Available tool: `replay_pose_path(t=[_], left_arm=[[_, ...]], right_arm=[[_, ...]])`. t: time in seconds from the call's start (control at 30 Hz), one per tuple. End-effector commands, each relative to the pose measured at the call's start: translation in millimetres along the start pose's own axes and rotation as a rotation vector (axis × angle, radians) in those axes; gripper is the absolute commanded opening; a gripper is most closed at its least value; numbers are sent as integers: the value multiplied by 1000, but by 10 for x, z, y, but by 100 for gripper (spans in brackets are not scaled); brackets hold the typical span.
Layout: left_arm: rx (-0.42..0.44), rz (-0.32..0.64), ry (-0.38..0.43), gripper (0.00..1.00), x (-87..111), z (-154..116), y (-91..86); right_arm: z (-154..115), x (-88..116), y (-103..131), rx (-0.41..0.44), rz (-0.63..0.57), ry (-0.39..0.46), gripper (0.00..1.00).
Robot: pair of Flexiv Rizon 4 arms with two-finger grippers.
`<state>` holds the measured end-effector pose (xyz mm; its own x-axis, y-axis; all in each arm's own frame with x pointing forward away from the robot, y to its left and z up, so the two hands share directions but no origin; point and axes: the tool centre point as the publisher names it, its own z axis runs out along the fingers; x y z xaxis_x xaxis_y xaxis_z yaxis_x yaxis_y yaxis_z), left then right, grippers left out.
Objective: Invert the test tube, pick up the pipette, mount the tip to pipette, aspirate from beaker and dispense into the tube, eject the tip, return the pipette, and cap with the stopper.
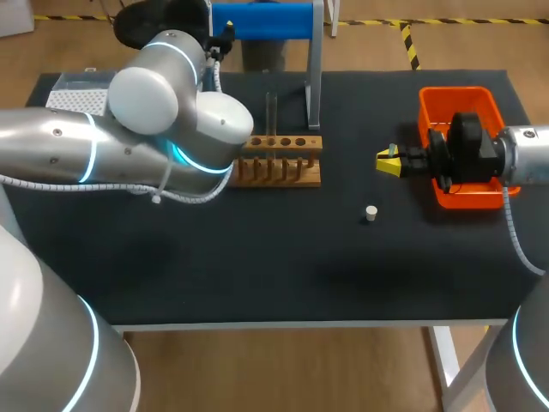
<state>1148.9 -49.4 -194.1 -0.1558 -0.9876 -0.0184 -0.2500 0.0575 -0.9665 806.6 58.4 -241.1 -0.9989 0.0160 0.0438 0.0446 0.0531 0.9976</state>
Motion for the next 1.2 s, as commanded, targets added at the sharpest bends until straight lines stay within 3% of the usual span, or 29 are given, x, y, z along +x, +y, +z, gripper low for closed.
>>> replay_pose_path(t=[0.03, 0.13, 0.23, 0.3, 0.53, 0.67, 0.77, 0.87, 1.2], left_arm=[[3, 1, -5, 100, 18, 102, 14], [-1, 1, -6, 100, 10, 126, 21], [-3, -1, -7, 93, -5, 150, 25], [-4, -1, -9, 76, -11, 158, 31], [-11, -5, -15, 67, -17, 192, 51], [-13, -7, -21, 68, -17, 209, 59], [-15, -12, -32, 74, -17, 217, 63], [-11, -21, -43, 64, -15, 221, 70], [2, -40, -68, 51, -27, 224, 84]], right_arm=[[-8, 11, 8, 3, 0, -1, 0], [-8, 11, 8, 3, 0, -1, 0], [-8, 11, 8, 3, 0, -1, 0], [-8, 11, 8, 3, 0, -1, 0], [-8, 11, 8, 3, 0, -1, 0], [-8, 11, 8, 3, 0, -1, 0], [-8, 11, 8, 3, 0, -1, 0], [-8, 11, 8, 3, 0, -1, 0], [-8, 11, 8, 3, 0, -1, 0]])
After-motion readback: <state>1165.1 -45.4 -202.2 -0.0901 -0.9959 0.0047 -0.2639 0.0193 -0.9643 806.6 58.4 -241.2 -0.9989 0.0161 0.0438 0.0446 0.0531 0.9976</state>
